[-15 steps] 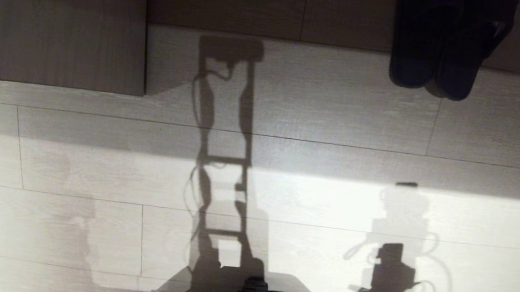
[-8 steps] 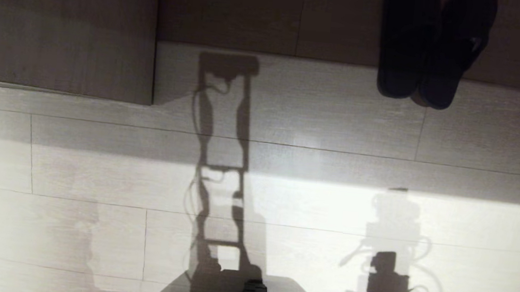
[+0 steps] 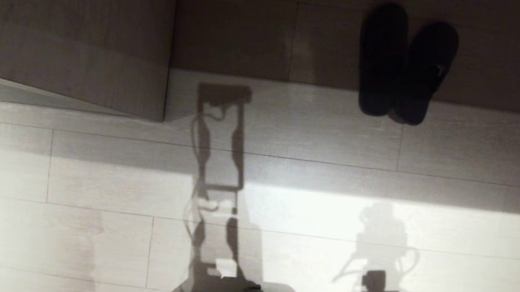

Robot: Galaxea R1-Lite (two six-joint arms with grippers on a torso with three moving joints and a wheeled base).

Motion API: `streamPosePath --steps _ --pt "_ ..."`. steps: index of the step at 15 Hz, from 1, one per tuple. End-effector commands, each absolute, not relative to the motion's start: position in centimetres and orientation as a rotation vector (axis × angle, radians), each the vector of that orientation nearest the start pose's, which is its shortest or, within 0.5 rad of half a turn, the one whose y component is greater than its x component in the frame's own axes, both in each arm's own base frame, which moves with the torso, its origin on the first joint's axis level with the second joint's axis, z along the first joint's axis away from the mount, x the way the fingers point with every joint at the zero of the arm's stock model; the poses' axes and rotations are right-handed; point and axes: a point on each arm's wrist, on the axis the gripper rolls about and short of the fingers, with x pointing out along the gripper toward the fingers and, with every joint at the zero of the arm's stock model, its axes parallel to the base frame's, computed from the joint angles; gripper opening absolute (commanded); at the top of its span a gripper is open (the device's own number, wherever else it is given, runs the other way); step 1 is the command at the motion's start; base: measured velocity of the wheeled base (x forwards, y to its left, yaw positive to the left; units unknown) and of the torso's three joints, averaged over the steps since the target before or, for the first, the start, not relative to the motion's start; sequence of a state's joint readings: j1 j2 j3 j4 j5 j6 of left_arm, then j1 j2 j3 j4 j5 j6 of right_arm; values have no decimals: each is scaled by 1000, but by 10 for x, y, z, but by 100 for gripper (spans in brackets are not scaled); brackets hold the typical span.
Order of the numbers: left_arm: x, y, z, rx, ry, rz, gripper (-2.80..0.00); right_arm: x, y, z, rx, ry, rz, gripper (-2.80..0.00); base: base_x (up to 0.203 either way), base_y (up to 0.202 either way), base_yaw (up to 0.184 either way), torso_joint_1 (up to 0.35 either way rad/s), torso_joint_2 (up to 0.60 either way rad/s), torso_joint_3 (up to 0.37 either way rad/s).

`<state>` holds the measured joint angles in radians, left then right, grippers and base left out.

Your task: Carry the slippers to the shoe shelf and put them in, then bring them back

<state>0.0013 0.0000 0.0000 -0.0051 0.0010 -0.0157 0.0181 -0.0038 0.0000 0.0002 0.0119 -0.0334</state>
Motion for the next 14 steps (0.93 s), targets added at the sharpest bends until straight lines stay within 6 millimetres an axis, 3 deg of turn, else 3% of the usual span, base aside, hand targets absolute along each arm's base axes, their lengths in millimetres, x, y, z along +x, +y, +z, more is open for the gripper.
streamPosePath --steps 1,14 --pt "-23 0 76 -17 -5 3 -280 -23 0 75 -34 -1 31 -280 0 0 0 2 2 199" --pt "-23 0 76 -17 -6 3 -280 -23 0 75 -34 -1 31 -280 0 0 0 3 2 202"
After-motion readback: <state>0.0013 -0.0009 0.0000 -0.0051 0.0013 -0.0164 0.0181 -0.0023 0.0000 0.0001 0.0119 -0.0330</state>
